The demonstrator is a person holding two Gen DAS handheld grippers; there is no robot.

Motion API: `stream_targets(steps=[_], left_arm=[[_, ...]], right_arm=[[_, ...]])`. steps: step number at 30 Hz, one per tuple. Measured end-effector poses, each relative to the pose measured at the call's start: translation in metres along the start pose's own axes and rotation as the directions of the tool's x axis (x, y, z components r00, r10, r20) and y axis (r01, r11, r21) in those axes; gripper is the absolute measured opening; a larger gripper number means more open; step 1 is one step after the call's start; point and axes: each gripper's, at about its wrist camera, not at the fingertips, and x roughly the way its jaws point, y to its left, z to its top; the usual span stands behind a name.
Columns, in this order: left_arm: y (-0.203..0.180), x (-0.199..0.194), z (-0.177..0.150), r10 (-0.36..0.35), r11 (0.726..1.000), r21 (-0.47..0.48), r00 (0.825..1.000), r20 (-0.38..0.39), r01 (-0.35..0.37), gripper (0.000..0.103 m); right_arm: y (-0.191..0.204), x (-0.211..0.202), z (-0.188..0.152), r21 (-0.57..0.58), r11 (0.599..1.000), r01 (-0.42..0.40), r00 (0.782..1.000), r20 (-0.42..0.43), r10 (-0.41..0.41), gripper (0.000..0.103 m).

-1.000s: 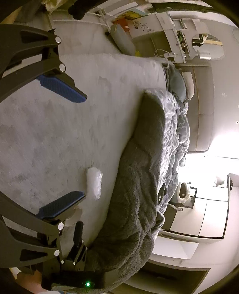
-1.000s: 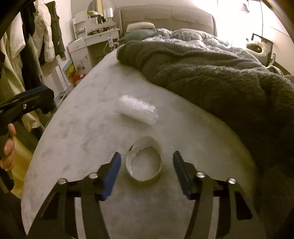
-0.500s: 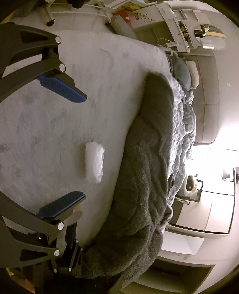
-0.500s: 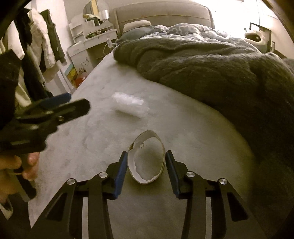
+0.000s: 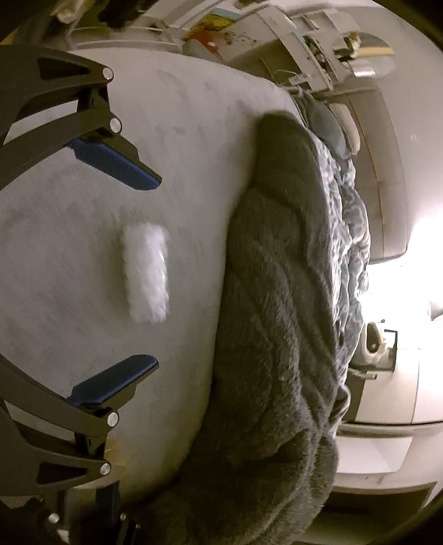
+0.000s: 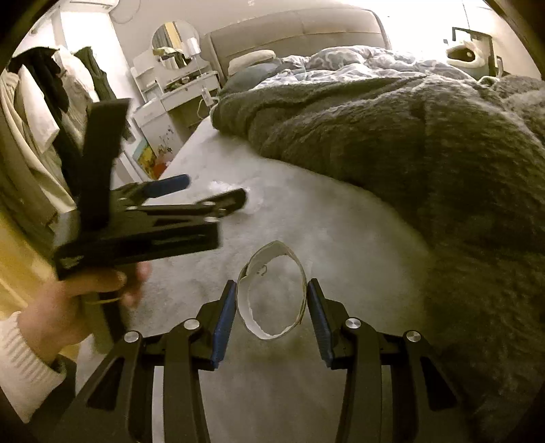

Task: Collect trash
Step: 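Grasp the cardboard tape core with the right tool while the left tool approaches the bubble wrap, then close the left tool on the clear bubble wrap roll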

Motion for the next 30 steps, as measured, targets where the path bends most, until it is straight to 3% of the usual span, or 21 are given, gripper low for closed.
stream_targets(steps=[6, 15, 22, 30], left_arm=[[-0.021, 0.021, 0.003, 0.049, 0.994, 0.096, 0.998, -0.045, -0.044, 0.099], [-0.013, 0.036, 0.005, 0.036, 0.998, 0.048, 0.997, -0.069, -0.033, 0.097], [-0.016, 0.035, 0.007, 0.103, 0.993, 0.07, 0.992, -0.079, -0.098, 0.066], [-0.014, 0.025, 0.005, 0.083, 0.994, 0.076, 0.993, -0.09, -0.076, 0.063]], right_arm=[[-0.003, -0.006, -0.006, -0.017, 1.0, -0.023, 1.0, -0.007, 0.023, 0.043], [-0.007, -0.015, -0.007, -0.023, 0.997, -0.076, 0.997, 0.005, 0.076, 0.043], [-0.005, -0.016, -0.008, -0.022, 0.996, -0.083, 0.997, 0.006, 0.083, 0.043], [-0.005, -0.02, -0.005, -0.016, 0.996, -0.085, 0.996, 0.012, 0.085, 0.043]])
